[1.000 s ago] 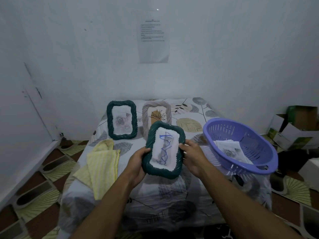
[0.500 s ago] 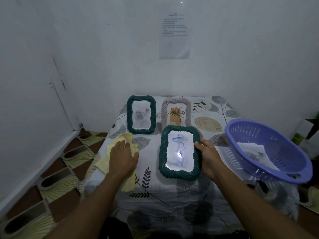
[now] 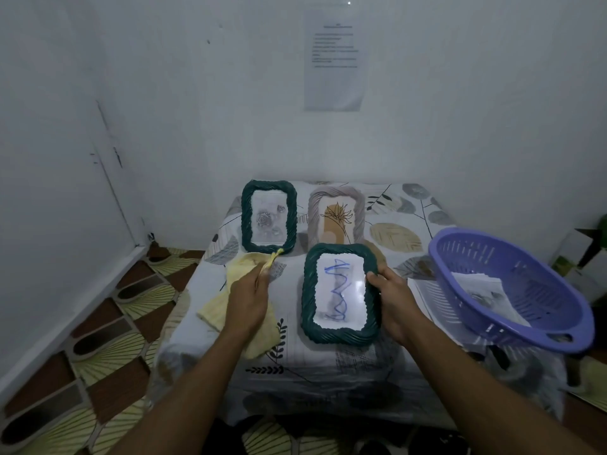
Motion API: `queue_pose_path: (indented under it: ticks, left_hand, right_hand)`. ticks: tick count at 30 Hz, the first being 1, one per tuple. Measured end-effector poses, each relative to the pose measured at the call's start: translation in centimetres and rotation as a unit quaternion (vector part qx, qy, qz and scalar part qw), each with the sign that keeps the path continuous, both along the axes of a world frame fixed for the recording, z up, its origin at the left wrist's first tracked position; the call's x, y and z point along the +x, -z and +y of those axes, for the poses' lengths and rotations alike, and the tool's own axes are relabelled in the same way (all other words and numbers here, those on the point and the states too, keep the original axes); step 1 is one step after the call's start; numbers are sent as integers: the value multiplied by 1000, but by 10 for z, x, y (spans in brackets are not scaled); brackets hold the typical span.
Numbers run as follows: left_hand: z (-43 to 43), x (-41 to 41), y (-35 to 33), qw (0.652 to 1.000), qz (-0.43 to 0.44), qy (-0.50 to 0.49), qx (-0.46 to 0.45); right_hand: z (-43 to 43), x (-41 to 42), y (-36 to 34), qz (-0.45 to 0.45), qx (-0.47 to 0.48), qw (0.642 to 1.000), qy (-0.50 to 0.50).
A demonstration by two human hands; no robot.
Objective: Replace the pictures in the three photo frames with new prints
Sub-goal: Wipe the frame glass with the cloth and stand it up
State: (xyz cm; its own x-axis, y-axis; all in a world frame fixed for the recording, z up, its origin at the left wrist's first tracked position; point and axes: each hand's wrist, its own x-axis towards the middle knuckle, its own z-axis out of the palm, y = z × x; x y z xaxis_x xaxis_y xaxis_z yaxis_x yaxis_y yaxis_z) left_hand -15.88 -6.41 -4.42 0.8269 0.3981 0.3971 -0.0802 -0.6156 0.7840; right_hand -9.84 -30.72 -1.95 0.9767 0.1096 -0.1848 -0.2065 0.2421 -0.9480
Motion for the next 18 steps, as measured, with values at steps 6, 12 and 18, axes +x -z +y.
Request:
queue_pose_path:
  ticks: [6, 12, 18]
  left_hand:
    - [-65, 10, -11, 981, -9, 171, 96]
    - [-85, 18, -5, 915, 77, 144, 370]
    - [-92, 0, -6, 864, 59, 241, 437]
  right_hand:
    - [6, -5, -3, -1, -3, 1000, -2]
    - [-5, -12, -6, -15, 36, 999, -10]
    - [-15, -6, -14, -16, 52, 998, 20]
